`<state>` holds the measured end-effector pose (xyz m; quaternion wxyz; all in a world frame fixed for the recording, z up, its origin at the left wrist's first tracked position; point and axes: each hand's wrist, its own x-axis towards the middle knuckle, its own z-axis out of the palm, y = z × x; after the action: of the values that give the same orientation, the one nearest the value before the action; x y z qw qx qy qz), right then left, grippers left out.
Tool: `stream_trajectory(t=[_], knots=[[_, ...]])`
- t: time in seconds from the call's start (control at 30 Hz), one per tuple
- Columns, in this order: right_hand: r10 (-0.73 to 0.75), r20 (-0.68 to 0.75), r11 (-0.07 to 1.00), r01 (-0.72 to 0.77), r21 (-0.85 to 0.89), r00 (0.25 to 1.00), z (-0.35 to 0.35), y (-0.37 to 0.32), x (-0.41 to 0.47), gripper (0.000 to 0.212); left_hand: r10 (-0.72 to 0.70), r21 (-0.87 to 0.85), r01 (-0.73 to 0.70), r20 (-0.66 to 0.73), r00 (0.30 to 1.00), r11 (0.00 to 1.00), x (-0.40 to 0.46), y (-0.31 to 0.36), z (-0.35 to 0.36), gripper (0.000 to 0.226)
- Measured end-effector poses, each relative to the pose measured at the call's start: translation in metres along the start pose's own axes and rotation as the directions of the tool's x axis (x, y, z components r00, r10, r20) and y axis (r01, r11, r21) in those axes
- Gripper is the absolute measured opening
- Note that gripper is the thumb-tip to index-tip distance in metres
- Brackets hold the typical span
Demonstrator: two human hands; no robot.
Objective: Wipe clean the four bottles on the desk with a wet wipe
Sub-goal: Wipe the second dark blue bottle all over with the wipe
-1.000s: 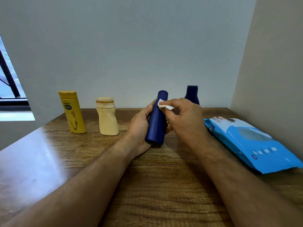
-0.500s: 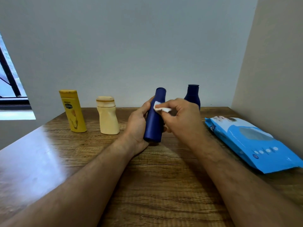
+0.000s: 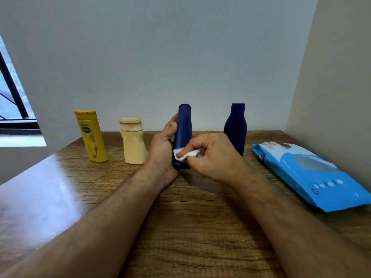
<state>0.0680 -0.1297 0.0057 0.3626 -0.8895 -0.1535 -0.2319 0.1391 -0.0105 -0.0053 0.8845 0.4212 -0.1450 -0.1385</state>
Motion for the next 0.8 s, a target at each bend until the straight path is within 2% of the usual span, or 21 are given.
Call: stream_trajectory(t=[0.13,0.2,0.27,0.37,0.43,0.5,0.6,0.73,0.8], knots=[[0.044,-0.314,0.997,-0.023,0.071,0.949,-0.003,0.002,0.004,0.016,-0.068,0.070,0.060,0.110,0.992,0.996,-0.007,-0.003,0.005,0.035],[0.064,-0.408,0.996,-0.030,0.089,0.911,-0.006,0.002,0.005,0.017,-0.079,0.134,0.064,0.109,0.991,0.989,-0.009,-0.005,0.007,0.034],[0.061,-0.363,0.996,-0.034,0.080,0.930,-0.009,0.002,0.004,0.018,-0.086,0.115,0.075,0.098,0.991,0.991,-0.009,-0.005,0.007,0.034],[0.001,-0.099,0.997,0.007,0.074,0.995,-0.009,-0.004,-0.002,0.018,-0.086,0.007,0.085,0.076,0.993,0.996,-0.007,-0.003,0.006,0.035],[-0.049,0.026,0.998,0.048,0.043,0.998,-0.007,-0.006,-0.004,0.018,-0.044,0.018,0.043,0.027,0.999,0.999,-0.003,-0.003,0.004,0.034],[-0.059,0.078,0.998,0.057,0.028,0.995,-0.006,-0.006,-0.003,0.018,-0.001,0.054,0.002,-0.002,1.000,0.999,0.000,-0.004,0.002,0.033],[-0.019,0.026,1.000,0.018,0.015,0.999,-0.006,-0.004,-0.002,0.019,-0.003,0.093,0.002,0.005,1.000,0.996,0.001,-0.005,0.002,0.034],[0.034,-0.236,0.999,-0.023,0.046,0.971,-0.006,-0.002,0.003,0.019,-0.041,0.127,0.032,0.070,0.997,0.991,-0.002,-0.004,0.003,0.035],[0.050,-0.316,0.998,-0.032,0.060,0.947,-0.006,-0.002,0.005,0.020,-0.059,0.163,0.045,0.085,0.995,0.986,-0.005,-0.004,0.005,0.030]])
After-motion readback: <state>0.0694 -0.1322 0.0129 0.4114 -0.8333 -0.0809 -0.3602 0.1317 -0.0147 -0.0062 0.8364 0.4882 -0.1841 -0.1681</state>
